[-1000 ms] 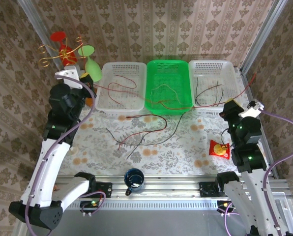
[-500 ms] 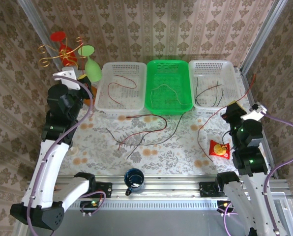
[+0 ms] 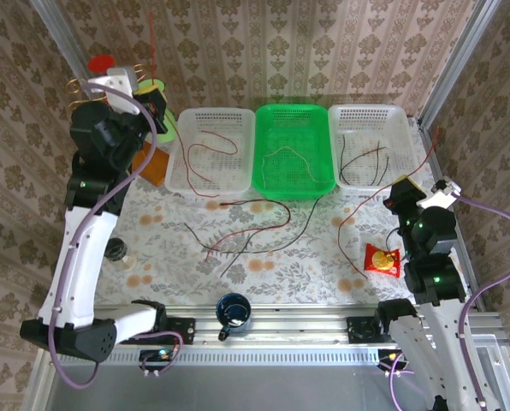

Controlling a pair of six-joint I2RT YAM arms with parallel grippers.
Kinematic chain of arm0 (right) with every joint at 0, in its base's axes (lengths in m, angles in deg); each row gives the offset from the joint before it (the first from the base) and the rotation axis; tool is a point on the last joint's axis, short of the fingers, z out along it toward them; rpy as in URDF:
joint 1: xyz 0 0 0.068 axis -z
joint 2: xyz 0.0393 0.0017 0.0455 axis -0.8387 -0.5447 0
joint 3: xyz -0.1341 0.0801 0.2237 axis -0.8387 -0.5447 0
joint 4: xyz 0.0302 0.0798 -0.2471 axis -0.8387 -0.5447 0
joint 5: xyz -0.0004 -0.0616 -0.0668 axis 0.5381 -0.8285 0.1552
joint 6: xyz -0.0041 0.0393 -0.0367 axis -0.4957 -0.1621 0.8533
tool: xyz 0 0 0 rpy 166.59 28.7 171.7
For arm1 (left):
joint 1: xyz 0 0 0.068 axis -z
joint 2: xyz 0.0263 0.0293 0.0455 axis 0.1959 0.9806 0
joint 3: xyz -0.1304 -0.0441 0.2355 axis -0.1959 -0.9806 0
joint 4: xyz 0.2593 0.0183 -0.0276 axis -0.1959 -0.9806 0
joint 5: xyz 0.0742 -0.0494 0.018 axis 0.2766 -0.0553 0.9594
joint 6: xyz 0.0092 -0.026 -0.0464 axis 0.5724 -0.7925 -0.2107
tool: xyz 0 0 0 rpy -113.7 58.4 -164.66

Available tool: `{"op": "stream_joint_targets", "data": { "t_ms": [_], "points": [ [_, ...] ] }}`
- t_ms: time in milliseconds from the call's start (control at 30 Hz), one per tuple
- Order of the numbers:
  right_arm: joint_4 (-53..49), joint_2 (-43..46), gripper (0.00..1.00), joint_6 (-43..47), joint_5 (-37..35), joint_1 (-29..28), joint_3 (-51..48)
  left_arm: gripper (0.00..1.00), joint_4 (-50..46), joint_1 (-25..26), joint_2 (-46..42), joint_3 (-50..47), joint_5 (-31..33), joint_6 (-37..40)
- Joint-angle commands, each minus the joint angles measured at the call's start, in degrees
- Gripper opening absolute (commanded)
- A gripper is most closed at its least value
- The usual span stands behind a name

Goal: Untangle the cables

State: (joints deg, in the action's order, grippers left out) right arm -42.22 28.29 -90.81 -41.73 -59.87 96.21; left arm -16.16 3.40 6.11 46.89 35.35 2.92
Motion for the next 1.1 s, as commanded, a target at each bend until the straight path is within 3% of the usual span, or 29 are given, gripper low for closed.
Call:
{"op": "stream_joint_targets", "data": {
  "t_ms": [0,167,300,733,900,1067],
  "points": [
    [0.57,0.37,0.0,-1.27,0.98,0.24,-0.16,0.0,-0.74,0.33,4.26,6.56,-2.14,2.14],
    [0.58,0.19,0.0,-1.5,0.92,0.23,0.0,0.0,-1.78,0.92,10.93,15.62,-4.83,1.81],
    [1.03,-0.12,0.0,-2.56,1.63,0.23,-0.15,0.0,-1.92,1.21,13.81,17.48,-4.43,2.87],
    [1.23,-0.43,0.0,-4.16,4.37,0.2,-0.32,0.0,-1.31,2.23,24.29,-0.77,2.32,8.72],
    [0.93,-0.17,0.0,-4.55,5.31,0.19,-0.6,0.0,-6.83,2.53,35.57,1.6,2.58,10.1],
    [-0.26,0.34,0.0,-4.62,5.66,0.19,-0.11,0.0,-17.96,3.64,46.54,10.62,1.41,12.25]
  ]
}}
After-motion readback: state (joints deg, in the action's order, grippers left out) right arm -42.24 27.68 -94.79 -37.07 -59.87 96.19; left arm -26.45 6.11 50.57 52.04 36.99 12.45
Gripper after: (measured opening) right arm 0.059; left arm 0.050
